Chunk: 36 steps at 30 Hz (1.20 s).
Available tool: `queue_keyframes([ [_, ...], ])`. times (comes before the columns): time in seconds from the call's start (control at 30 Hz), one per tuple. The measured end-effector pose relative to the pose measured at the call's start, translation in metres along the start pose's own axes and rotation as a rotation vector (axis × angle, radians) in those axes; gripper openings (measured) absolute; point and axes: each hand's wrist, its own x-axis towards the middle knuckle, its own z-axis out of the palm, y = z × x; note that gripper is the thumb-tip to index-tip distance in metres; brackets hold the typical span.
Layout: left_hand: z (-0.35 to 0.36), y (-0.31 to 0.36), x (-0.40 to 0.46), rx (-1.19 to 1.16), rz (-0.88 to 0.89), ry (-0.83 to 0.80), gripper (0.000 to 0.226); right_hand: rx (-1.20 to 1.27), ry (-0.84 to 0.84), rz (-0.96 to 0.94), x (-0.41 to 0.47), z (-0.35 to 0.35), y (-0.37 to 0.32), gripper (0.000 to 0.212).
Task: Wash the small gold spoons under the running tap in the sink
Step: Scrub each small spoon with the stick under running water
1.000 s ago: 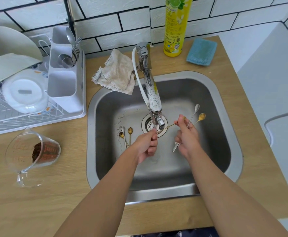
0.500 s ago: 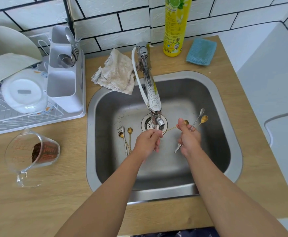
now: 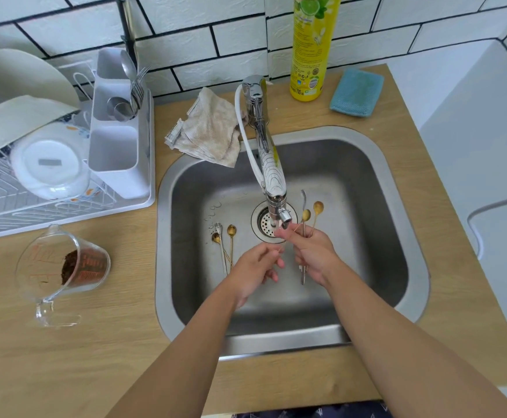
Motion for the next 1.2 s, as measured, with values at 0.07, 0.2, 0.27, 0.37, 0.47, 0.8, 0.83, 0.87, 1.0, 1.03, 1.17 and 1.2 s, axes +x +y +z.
queue_keyframes([
  [0.07, -0.002, -0.007, -0.005, 0.033, -0.006, -0.003, 0.016, -0.066, 0.027, 0.025, 0.001, 0.000, 0.002, 0.019],
  [0.2, 0.002, -0.011, -0.009, -0.114, -0.008, 0.092, 0.014, 0.004, 0.027, 0.045, 0.003, -0.002, 0.002, 0.013],
  [0.27, 0.003, -0.011, -0.010, -0.152, -0.001, 0.104, 0.014, 0.014, 0.000, 0.064, 0.002, -0.004, 0.001, 0.014],
  [0.37, 0.003, -0.010, -0.011, -0.144, 0.006, 0.098, 0.013, -0.049, -0.067, 0.109, -0.001, -0.002, 0.002, 0.016],
  [0.47, 0.003, -0.009, -0.013, -0.139, 0.009, 0.095, 0.015, -0.180, -0.137, 0.161, -0.007, 0.004, 0.006, 0.020],
  [0.8, 0.010, -0.013, -0.015, -0.132, -0.031, -0.041, 0.018, -0.109, -0.052, 0.099, -0.002, 0.002, 0.001, 0.029],
  [0.83, 0.009, -0.012, -0.014, -0.152, -0.030, -0.015, 0.020, -0.197, -0.104, 0.130, -0.005, 0.004, 0.004, 0.028],
  [0.87, 0.008, -0.012, -0.013, -0.164, -0.029, 0.012, 0.021, -0.243, -0.134, 0.141, -0.008, 0.007, 0.006, 0.028],
  [1.0, 0.010, -0.013, -0.011, -0.197, -0.049, 0.026, 0.022, -0.109, 0.001, 0.057, -0.005, 0.013, 0.001, 0.027],
  [1.03, 0.011, -0.014, -0.012, -0.199, -0.060, 0.016, 0.023, -0.044, 0.040, 0.039, -0.003, 0.011, 0.000, 0.027],
  [1.17, 0.008, -0.012, -0.009, -0.275, -0.101, 0.049, 0.025, -0.160, -0.064, 0.096, -0.005, 0.006, 0.002, 0.026],
  [1.2, 0.007, -0.011, -0.008, -0.316, -0.113, 0.056, 0.026, -0.205, -0.110, 0.114, -0.007, 0.007, 0.005, 0.027],
])
